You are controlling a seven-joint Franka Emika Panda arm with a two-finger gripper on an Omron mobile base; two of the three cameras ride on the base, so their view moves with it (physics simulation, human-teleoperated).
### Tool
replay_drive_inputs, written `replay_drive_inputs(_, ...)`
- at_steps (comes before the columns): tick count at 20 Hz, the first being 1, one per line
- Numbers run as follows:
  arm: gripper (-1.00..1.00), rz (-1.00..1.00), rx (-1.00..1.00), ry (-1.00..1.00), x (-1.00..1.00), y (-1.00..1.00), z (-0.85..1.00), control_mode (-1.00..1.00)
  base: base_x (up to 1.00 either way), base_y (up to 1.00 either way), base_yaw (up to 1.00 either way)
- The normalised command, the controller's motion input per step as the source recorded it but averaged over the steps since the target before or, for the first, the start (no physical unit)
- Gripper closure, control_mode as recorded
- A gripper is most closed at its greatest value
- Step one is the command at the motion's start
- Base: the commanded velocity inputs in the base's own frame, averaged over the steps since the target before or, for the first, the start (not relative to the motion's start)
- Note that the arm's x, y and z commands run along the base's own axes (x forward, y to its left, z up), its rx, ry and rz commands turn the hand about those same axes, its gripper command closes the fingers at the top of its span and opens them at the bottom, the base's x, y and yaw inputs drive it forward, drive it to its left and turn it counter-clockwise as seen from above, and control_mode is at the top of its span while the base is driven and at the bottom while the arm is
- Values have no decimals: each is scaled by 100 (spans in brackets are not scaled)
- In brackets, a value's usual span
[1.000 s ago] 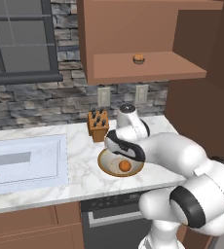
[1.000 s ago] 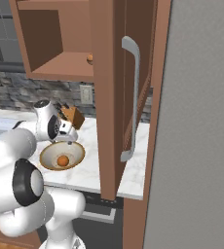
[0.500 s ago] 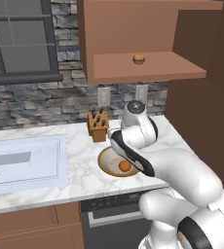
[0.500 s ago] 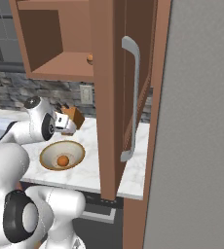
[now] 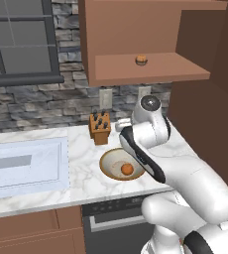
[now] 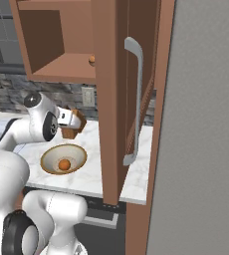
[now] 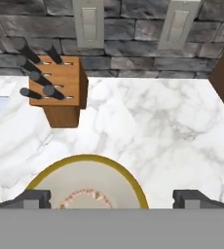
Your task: Pick the tangerines from the cabinet and place them in one bowl. Pick the pear from the sink and place it in the other bowl.
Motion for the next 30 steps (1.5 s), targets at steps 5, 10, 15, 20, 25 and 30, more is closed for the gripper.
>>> replay_drive_inputs(5, -100, 0, 3, -12, 0, -8, 58, -100, 0, 0, 0)
replay_drive_inputs(10, -100, 1, 4, -14, 0, -6, 58, -100, 0, 0, 0)
replay_drive_inputs(15, -100, 3, 11, -4, 0, -6, 55, -100, 0, 0, 0)
replay_drive_inputs(20, -100, 5, 2, -2, -3, -3, 42, -100, 0, 0, 0)
replay_drive_inputs(25, -100, 4, 0, -4, -11, -5, 32, -100, 0, 0, 0)
replay_drive_inputs(30, -100, 11, -4, -1, -15, -1, 31, -100, 0, 0, 0)
